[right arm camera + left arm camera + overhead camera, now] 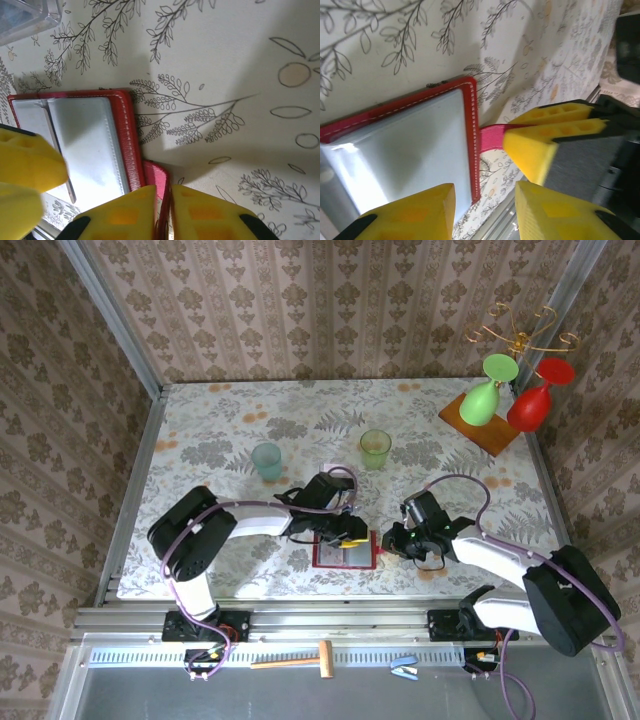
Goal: Take the credit cards out of the card holder
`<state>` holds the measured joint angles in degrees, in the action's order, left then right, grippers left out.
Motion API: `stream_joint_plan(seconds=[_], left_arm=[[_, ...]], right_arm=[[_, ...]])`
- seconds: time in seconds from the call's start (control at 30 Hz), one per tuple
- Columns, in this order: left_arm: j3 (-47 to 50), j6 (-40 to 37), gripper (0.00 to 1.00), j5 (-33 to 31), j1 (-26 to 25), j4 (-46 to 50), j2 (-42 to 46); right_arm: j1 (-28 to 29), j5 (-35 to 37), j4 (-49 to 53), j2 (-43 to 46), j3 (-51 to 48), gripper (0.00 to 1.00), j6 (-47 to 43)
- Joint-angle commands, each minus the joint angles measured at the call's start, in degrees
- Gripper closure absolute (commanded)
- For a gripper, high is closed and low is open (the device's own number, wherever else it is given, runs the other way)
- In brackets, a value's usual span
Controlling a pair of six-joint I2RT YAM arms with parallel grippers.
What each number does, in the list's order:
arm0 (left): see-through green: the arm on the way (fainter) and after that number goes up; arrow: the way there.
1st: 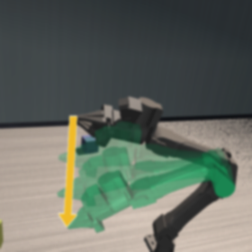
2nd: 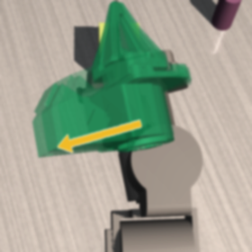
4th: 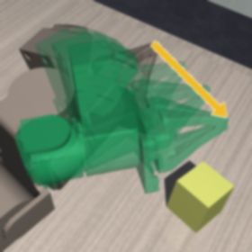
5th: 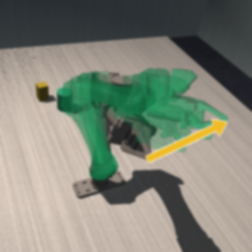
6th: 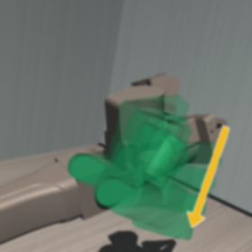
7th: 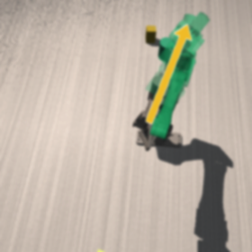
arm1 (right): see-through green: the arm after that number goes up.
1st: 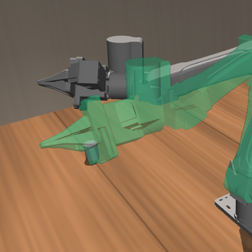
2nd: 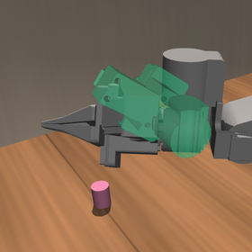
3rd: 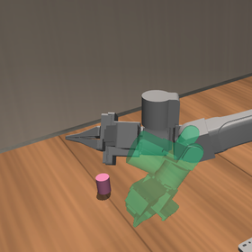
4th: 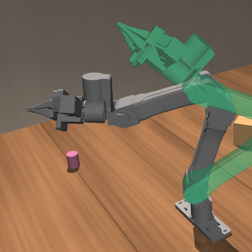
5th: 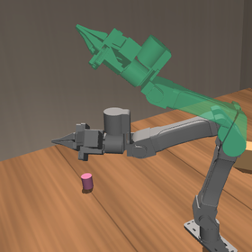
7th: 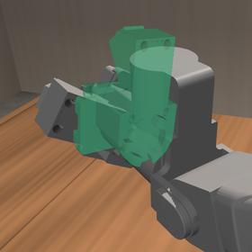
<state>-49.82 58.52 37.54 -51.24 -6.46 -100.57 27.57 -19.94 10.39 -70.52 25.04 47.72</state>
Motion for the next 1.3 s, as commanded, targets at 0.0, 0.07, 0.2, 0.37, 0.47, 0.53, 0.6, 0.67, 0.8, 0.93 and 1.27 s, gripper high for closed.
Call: stream_joint_plan(seconds=[0.0, 0.07, 0.2, 0.37, 0.47, 0.53, 0.6, 0.67, 0.8, 0.93, 1.27], left_arm=[[1.8, -0.2, 0.63, -0.3, 1.6, 1.0, 3.8], [2.8, -0.6, 0.63, -0.3, 2.4, 1.5, 5.3], [4.9, -1.6, 0.63, -2.2, 4.3, 3.1, 8.7], [7.5, -3.3, 0.63, -3.0, 6.7, 5.8, 12.6], [8.9, -4.5, 0.63, -3.9, 8.2, 7.2, 15.0], [10.0, -4.9, 0.63, -4.4, 9.2, 7.5, 16.4], [11.3, -5.2, 0.63, -4.8, 10.2, 7.4, 17.6], [12.5, -5.6, 0.63, -5.2, 10.9, 7.3, 18.6], [15.0, -5.5, 0.63, -5.4, 12.1, 5.7, 19.8], [16.4, -5.7, 0.63, -5.3, 12.4, 4.6, 20.0], [17.5, -7.6, 0.64, -5.1, 12.5, 3.3, 19.4]], right_arm=[[-0.3, -1.1, -2.1, -1.3, -0.4, 0.85, 0.7], [-0.3, -1.3, -2.7, -1.9, -0.2, 0.85, 1.0], [-0.2, -1.5, -3.4, -3.3, 0.8, 0.86, 1.2], [-0.1, -2.8, -4.6, -6.0, 2.5, 0.87, 1.4], [0.3, -3.1, -5.7, -7.2, 3.5, 0.88, 2.2], [0.5, -3.1, -6.1, -8.0, 4.1, 0.89, 2.6], [0.8, -3.1, -6.3, -8.8, 4.9, 0.89, 3.0], [1.0, -2.7, -6.1, -8.8, 5.6, 0.89, 3.1], [1.3, -1.7, -5.5, -11.0, 6.0, 0.90, 3.3], [1.5, 0.6, -4.1, -10.0, 5.0, 0.90, 3.5], [1.5, 3.6, 0.1, -4.8, 2.8, 0.90, 3.2]])
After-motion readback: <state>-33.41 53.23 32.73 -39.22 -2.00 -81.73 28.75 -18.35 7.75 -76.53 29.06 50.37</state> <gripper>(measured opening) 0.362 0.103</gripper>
